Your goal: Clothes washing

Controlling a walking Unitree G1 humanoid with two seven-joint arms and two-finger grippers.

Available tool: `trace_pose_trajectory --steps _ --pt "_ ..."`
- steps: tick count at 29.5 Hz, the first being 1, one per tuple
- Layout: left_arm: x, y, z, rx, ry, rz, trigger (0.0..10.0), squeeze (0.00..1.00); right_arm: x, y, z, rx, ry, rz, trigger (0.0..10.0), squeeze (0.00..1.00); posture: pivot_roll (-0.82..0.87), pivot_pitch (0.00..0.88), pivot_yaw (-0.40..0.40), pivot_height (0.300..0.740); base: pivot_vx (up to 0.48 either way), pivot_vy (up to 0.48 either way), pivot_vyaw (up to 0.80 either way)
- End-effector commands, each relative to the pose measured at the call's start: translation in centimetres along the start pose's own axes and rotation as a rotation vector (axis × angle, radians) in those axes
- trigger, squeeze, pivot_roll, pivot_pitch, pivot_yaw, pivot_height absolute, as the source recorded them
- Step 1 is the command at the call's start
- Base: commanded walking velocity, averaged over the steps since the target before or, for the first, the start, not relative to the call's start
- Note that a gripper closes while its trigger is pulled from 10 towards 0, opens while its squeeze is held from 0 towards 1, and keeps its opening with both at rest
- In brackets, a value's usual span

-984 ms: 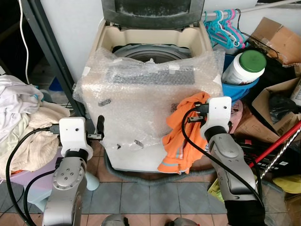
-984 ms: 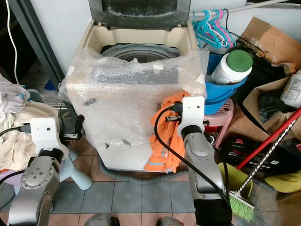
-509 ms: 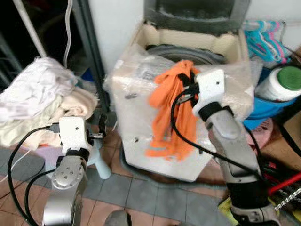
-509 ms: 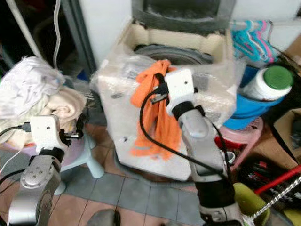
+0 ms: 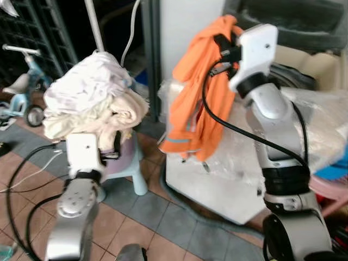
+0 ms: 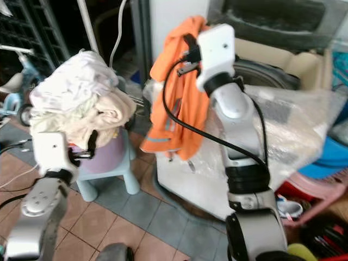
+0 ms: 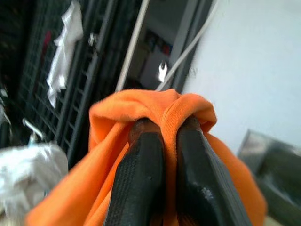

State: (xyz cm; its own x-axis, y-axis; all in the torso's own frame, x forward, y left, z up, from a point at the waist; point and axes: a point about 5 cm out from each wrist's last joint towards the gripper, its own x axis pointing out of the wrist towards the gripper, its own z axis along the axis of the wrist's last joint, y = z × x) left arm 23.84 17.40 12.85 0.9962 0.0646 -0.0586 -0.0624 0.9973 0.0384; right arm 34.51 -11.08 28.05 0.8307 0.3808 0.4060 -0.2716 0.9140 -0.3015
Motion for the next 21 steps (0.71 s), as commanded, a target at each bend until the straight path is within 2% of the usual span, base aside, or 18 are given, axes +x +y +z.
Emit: trace_pose_trajectory --steps 1,2,4,5,8,9,10,12,13,14,17,19,21 --pt "0.0 -0.6 -0.2 -0.011 0.010 -0.025 10.0 0.00 0.6 -2.2 0.8 -0.022 -0.023 -0.082 10.0 0.00 0.01 0.000 -0.011 0.740 0.000 0.000 0.56" --pt "0.0 -0.7 -0.2 -0.011 0.010 -0.026 10.0 0.00 0.7 -2.4 0.8 -0.022 -0.019 -0.092 10.0 0.00 0.01 0.000 -0.011 0.740 0.000 0.000 0.56" --pt "0.0 -0.7 -0.3 -0.011 0.011 -0.028 10.0 0.00 1.2 -3.9 0.7 -0.004 0.007 -0.180 10.0 0.00 0.01 0.000 -0.012 0.740 0.000 0.000 0.41" --pt "0.1 -0.8 -0.3 -0.012 0.012 -0.031 10.0 0.00 1.7 -5.9 0.7 -0.005 0.042 -0.283 10.0 0.00 0.01 0.000 -0.013 0.740 0.000 0.000 0.00" --pt "0.2 -0.9 -0.3 -0.017 0.012 -0.041 10.0 0.00 1.9 -8.6 0.6 0.005 0.078 -0.426 10.0 0.00 0.01 0.000 -0.016 0.740 0.000 0.000 0.00" --pt "0.2 -0.9 -0.3 -0.016 0.012 -0.041 10.0 0.00 1.8 -10.3 0.6 0.025 0.102 -0.528 10.0 0.00 0.01 0.000 -0.016 0.740 0.000 0.000 0.00" --pt "0.2 -1.0 -0.3 -0.019 0.012 -0.041 10.0 0.00 1.6 -11.4 0.5 0.033 0.119 -0.586 10.0 0.00 0.01 0.000 -0.018 0.740 0.000 0.000 0.00" --pt "0.1 -1.0 -0.4 -0.022 0.012 -0.041 10.0 0.00 1.2 -12.7 0.4 0.028 0.140 -0.662 10.0 0.00 0.01 0.000 -0.021 0.740 0.000 0.000 0.00" --pt "0.1 -1.0 -0.4 -0.022 0.012 -0.041 10.0 0.00 1.2 -12.7 0.4 0.028 0.140 -0.662 10.0 0.00 0.01 0.000 -0.021 0.740 0.000 0.000 0.00" --pt "0.2 -1.1 -0.3 -0.020 0.011 -0.040 10.0 0.00 0.8 -13.7 0.3 0.008 0.152 -0.727 10.0 0.00 0.01 0.000 -0.026 0.740 0.000 0.000 0.00" --pt "0.1 -1.1 -0.4 -0.018 0.012 -0.036 10.0 0.00 0.1 -14.6 -0.1 -0.043 0.177 -0.802 10.0 0.00 0.02 0.000 -0.029 0.740 0.000 0.000 0.00" --pt "0.1 -0.9 -0.5 -0.011 0.017 -0.026 10.0 0.00 0.1 -13.6 -1.0 -0.067 0.193 -0.751 10.0 0.00 0.02 0.000 -0.028 0.740 0.000 0.000 0.00" --pt "0.0 -0.9 -0.5 -0.012 0.019 -0.027 10.0 0.00 0.0 -12.1 -2.6 -0.023 0.254 -0.697 10.0 0.00 0.02 0.000 -0.028 0.740 0.262 0.000 0.00"
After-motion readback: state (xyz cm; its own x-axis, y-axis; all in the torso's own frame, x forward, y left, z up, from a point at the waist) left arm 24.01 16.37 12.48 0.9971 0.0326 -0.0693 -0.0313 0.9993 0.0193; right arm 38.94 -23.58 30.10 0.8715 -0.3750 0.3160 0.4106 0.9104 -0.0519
